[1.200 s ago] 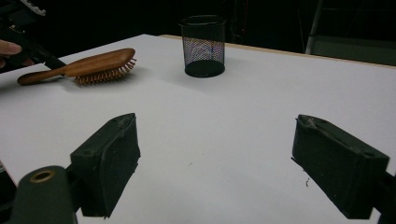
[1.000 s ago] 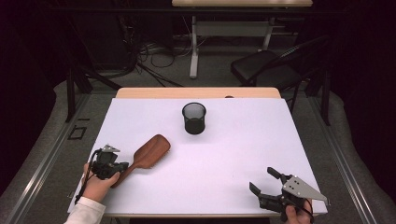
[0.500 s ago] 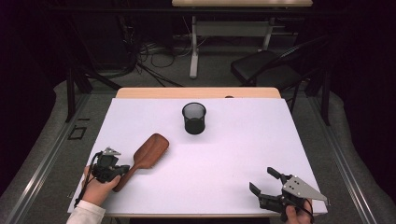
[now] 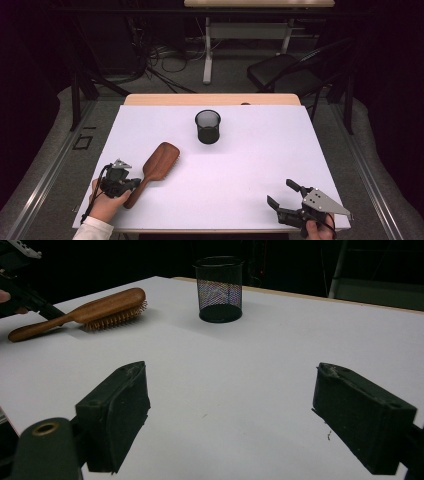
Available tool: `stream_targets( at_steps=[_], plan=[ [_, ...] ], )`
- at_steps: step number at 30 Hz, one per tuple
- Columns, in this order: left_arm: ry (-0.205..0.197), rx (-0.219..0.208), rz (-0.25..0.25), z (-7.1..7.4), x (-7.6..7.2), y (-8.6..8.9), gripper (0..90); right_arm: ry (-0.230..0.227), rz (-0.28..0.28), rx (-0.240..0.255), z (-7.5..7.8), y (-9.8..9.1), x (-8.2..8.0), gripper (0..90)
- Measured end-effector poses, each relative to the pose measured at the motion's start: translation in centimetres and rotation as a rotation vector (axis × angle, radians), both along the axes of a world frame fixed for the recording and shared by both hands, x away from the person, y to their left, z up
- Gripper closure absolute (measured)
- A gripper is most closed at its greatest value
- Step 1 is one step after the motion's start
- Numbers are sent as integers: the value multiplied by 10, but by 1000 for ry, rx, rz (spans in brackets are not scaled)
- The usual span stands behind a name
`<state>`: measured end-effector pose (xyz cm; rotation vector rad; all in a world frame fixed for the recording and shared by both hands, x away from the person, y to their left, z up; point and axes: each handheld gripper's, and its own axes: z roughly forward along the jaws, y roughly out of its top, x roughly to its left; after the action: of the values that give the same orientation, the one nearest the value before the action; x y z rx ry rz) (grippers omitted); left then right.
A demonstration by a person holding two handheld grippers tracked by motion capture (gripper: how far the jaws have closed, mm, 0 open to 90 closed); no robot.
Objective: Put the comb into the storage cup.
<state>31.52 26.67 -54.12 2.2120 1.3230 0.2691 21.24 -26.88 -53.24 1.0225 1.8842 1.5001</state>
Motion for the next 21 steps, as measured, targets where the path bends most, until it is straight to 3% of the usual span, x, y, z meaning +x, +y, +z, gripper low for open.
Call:
stream_targets(
  at_steps=[21],
  plan=[
    [-5, -3, -1, 0, -2, -1, 888, 5, 1, 1, 0, 0, 0, 141]
  ],
)
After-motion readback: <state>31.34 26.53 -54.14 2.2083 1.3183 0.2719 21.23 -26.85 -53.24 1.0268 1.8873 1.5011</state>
